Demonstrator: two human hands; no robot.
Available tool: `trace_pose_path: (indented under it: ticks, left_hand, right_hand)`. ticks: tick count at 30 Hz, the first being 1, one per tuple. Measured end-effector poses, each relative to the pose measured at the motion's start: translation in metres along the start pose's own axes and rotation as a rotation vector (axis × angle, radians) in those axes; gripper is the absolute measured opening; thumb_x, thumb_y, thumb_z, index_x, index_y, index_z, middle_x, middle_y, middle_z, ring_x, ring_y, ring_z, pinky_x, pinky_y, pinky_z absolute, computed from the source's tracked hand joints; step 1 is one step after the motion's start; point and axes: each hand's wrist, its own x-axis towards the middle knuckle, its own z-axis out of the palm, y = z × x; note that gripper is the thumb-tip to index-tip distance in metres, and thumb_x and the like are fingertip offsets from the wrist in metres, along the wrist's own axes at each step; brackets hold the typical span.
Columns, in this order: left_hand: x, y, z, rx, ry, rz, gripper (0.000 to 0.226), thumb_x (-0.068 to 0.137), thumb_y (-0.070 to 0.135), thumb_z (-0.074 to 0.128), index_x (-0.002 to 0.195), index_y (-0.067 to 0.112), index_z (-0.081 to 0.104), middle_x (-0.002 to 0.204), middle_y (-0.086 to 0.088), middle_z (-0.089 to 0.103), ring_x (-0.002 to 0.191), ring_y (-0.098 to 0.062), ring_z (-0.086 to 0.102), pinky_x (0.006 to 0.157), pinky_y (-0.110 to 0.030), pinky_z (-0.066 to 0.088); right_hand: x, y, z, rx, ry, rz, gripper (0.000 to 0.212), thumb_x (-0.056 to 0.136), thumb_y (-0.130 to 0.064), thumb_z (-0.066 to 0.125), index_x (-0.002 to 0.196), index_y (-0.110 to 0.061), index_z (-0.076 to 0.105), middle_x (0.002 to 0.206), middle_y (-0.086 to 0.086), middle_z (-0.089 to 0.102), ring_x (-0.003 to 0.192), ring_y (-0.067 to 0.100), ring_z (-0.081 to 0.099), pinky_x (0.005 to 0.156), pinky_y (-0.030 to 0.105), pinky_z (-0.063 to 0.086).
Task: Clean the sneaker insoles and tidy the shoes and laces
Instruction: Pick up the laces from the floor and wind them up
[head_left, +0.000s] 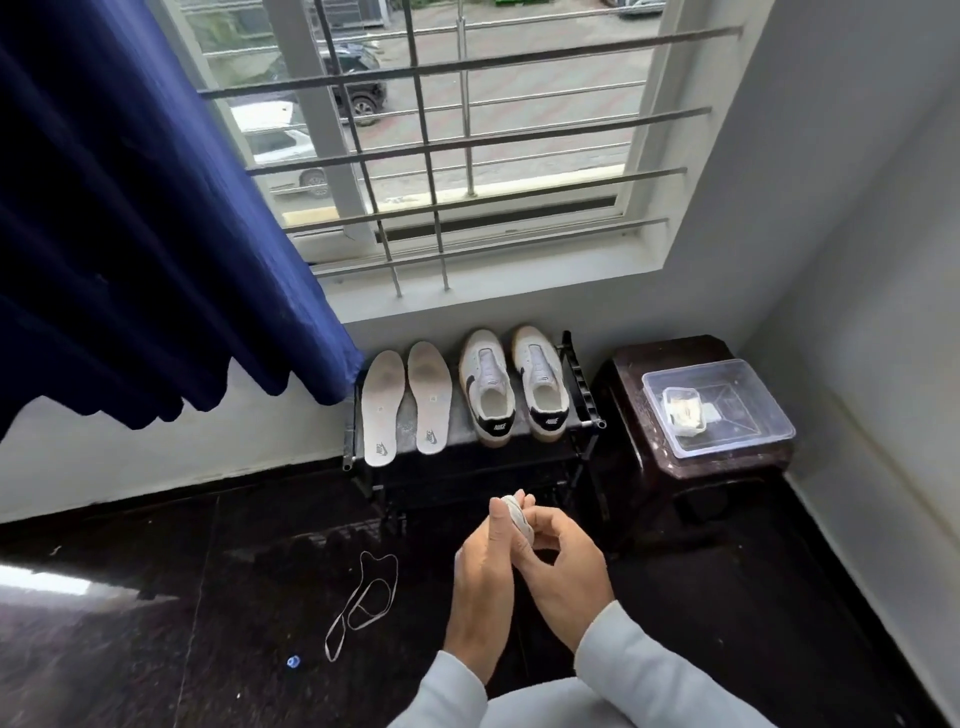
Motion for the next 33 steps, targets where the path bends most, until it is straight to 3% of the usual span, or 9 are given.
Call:
trace_pose_path:
  ticks: [2, 5, 9, 12, 15, 20, 23, 27, 33]
  left_hand:
    - [0.0, -0.003, 0.009, 0.09, -0.027, 0.043, 0.057, 0.085, 0.077, 0.027, 0.103, 0.046, 0.071, 0.119, 0.026, 0.071, 0.125, 0.008, 0.058, 0.106, -0.017, 0.044]
    - [0.009, -0.006, 0.02, 0.021, -0.068, -0.011, 0.06, 0.099, 0.067, 0.027, 0.117, 0.032, 0.072, 0.124, 0.015, 0.073, 0.123, 0.003, 0.061, 0.107, -0.022, 0.047]
    - [0.032, -0.006, 0.035, -0.046, -0.197, -0.15, 0.04, 0.107, 0.025, 0.042, 0.084, 0.013, 0.072, 0.1, 0.003, 0.079, 0.124, -0.018, 0.065, 0.108, -0.034, 0.05]
    - [0.051, -0.007, 0.057, 0.018, -0.214, -0.129, 0.035, 0.103, 0.015, 0.051, 0.078, 0.0, 0.072, 0.086, -0.003, 0.076, 0.116, -0.024, 0.067, 0.104, -0.038, 0.055]
    - [0.068, -0.007, 0.092, 0.036, -0.109, -0.102, 0.034, 0.101, 0.023, 0.058, 0.082, 0.002, 0.078, 0.092, -0.016, 0.079, 0.102, -0.029, 0.075, 0.092, -0.032, 0.06]
    - [0.095, -0.016, 0.151, 0.223, 0.134, -0.007, 0.026, 0.095, 0.028, 0.069, 0.072, 0.026, 0.082, 0.072, -0.008, 0.078, 0.075, -0.028, 0.076, 0.076, -0.039, 0.064]
    - [0.109, -0.015, 0.183, 0.3, 0.252, 0.101, 0.026, 0.091, 0.026, 0.074, 0.066, 0.022, 0.08, 0.058, -0.007, 0.072, 0.05, -0.011, 0.059, 0.056, -0.033, 0.054]
    - [0.125, -0.015, 0.225, 0.372, 0.321, 0.255, 0.015, 0.087, 0.015, 0.078, 0.072, 0.016, 0.082, 0.056, 0.017, 0.07, 0.051, 0.0, 0.063, 0.052, -0.007, 0.044]
    - [0.146, -0.022, 0.256, 0.318, 0.37, 0.325, 0.008, 0.079, 0.013, 0.085, 0.074, 0.016, 0.08, 0.067, 0.009, 0.076, 0.058, -0.011, 0.072, 0.058, -0.018, 0.056]
  right_hand:
    - [0.007, 0.002, -0.006, 0.015, 0.061, 0.058, 0.022, 0.081, -0.05, 0.07, 0.086, -0.028, 0.069, 0.086, -0.011, 0.073, 0.085, -0.003, 0.066, 0.075, 0.015, 0.051]
    - [0.022, 0.013, -0.02, -0.049, 0.053, 0.075, 0.01, 0.086, -0.037, 0.072, 0.082, -0.028, 0.07, 0.081, -0.014, 0.074, 0.082, -0.003, 0.067, 0.076, 0.014, 0.05]
    - [0.044, 0.025, -0.042, -0.119, 0.069, 0.053, 0.014, 0.09, -0.026, 0.068, 0.077, -0.025, 0.065, 0.077, -0.008, 0.071, 0.077, -0.003, 0.064, 0.067, 0.011, 0.049]
    - [0.061, 0.029, -0.063, -0.126, 0.146, 0.046, 0.019, 0.091, -0.026, 0.066, 0.073, -0.022, 0.064, 0.072, -0.005, 0.069, 0.071, 0.001, 0.063, 0.061, 0.012, 0.049]
    - [0.083, 0.035, -0.088, -0.13, 0.211, 0.069, 0.018, 0.088, -0.024, 0.069, 0.071, -0.022, 0.063, 0.069, -0.004, 0.068, 0.066, 0.004, 0.062, 0.058, 0.01, 0.048]
    - [0.12, 0.041, -0.132, -0.115, 0.209, 0.13, 0.012, 0.089, -0.021, 0.067, 0.078, -0.017, 0.067, 0.074, -0.003, 0.069, 0.069, 0.002, 0.06, 0.057, 0.001, 0.04]
    - [0.139, 0.045, -0.156, -0.08, 0.218, 0.167, 0.012, 0.09, -0.017, 0.065, 0.079, -0.02, 0.068, 0.076, -0.006, 0.069, 0.072, 0.001, 0.061, 0.059, 0.001, 0.04]
    - [0.165, 0.055, -0.184, -0.022, 0.22, 0.247, 0.026, 0.087, -0.009, 0.063, 0.073, -0.03, 0.064, 0.078, -0.007, 0.071, 0.081, 0.015, 0.068, 0.08, 0.025, 0.053]
    - [0.199, 0.068, -0.235, 0.082, 0.242, 0.215, 0.016, 0.09, -0.021, 0.069, 0.076, -0.025, 0.063, 0.075, -0.006, 0.067, 0.073, 0.012, 0.062, 0.069, 0.018, 0.046]
